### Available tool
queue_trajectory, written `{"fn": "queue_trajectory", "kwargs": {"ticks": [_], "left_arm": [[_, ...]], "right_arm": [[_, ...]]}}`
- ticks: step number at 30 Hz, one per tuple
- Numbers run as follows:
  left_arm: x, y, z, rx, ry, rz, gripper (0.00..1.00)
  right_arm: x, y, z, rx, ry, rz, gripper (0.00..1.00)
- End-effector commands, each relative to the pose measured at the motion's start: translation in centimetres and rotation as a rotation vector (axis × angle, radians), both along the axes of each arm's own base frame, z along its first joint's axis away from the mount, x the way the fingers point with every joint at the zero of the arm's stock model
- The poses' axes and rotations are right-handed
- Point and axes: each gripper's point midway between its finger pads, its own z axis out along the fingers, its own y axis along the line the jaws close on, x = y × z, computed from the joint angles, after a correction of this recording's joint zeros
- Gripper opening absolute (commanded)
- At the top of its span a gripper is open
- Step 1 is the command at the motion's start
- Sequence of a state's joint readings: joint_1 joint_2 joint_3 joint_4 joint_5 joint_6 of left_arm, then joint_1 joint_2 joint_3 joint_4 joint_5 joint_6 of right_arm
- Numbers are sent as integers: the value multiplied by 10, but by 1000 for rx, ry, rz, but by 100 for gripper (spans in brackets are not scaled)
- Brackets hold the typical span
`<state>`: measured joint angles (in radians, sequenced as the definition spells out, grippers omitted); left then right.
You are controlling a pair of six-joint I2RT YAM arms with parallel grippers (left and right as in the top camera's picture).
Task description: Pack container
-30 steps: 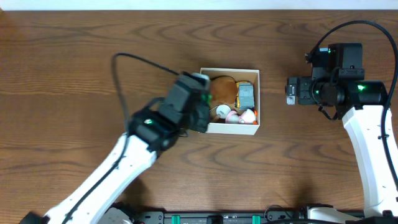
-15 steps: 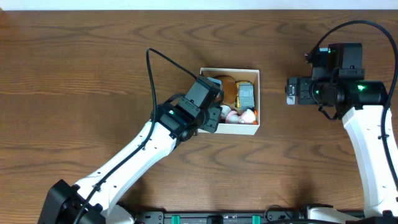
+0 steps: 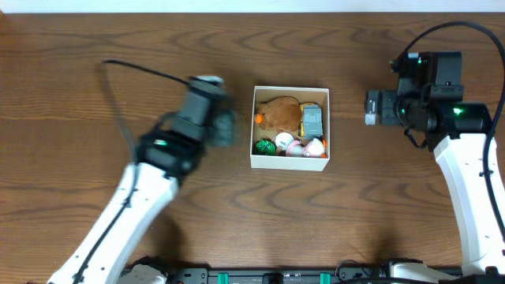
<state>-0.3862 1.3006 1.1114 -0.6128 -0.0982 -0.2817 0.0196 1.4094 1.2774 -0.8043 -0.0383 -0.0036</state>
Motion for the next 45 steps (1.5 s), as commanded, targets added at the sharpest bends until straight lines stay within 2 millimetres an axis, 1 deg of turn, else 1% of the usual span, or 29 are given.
{"fn": "queue_trajectory", "kwargs": {"ticks": [1, 2, 3, 6, 8, 11, 13, 16, 19, 22, 24, 25, 27, 29, 32, 35, 38, 40, 43, 45], "left_arm": [[16, 60, 19, 14, -56, 189, 94], [18, 75, 19, 15, -55, 231, 98], [19, 92, 18, 17, -53, 277, 98], [18, 132, 15, 23, -39, 389, 98], [16, 150, 14, 24, -34, 440, 98], [14, 165, 14, 26, -35, 481, 98], [17, 173, 18, 24, -58, 503, 98], [16, 179, 18, 30, -59, 514, 98], [8, 177, 19, 33, -50, 503, 98], [-3, 172, 29, 44, -85, 456, 98], [-11, 158, 40, 24, -132, 359, 98], [-16, 148, 47, 8, -166, 291, 98], [-30, 130, 59, -18, -225, 183, 98], [-46, 121, 65, -40, -274, 143, 98], [-71, 117, 62, -49, -318, 137, 98], [-95, 115, 51, -51, -343, 137, 98], [-116, 112, 43, -52, -383, 133, 98], [-126, 105, 47, -74, -436, 103, 98], [-140, 103, 49, -83, -487, 103, 98], [-147, 103, 50, -82, -498, 103, 98]], "right_arm": [[14, 12, 7, -6, -61, 11, 99], [20, 15, 11, -13, -91, 15, 99], [26, 19, 14, -12, -119, 24, 99], [39, 31, 18, 6, -164, 55, 99], [40, 33, 17, 5, -165, 58, 99], [41, 32, 18, 6, -171, 55, 99], [46, 37, 23, 30, -197, 70, 99], [49, 36, 26, 50, -214, 34, 99], [42, 32, 26, 57, -191, -8, 99], [27, 25, 28, 73, -163, -74, 99], [16, 18, 33, 57, -153, -115, 99], [9, 14, 35, 43, -151, -129, 99], [-2, 10, 41, 24, -165, -145, 99], [-12, 10, 46, 8, -196, -151, 99], [-31, 8, 47, -11, -251, -182, 99], [-52, 9, 38, -7, -313, -199, 99], [-74, 10, 20, 18, -351, -221, 99], [-87, 9, 7, 34, -360, -229, 99], [-105, 6, -11, 42, -359, -229, 99], [-112, 4, -20, 41, -357, -228, 99]]}}
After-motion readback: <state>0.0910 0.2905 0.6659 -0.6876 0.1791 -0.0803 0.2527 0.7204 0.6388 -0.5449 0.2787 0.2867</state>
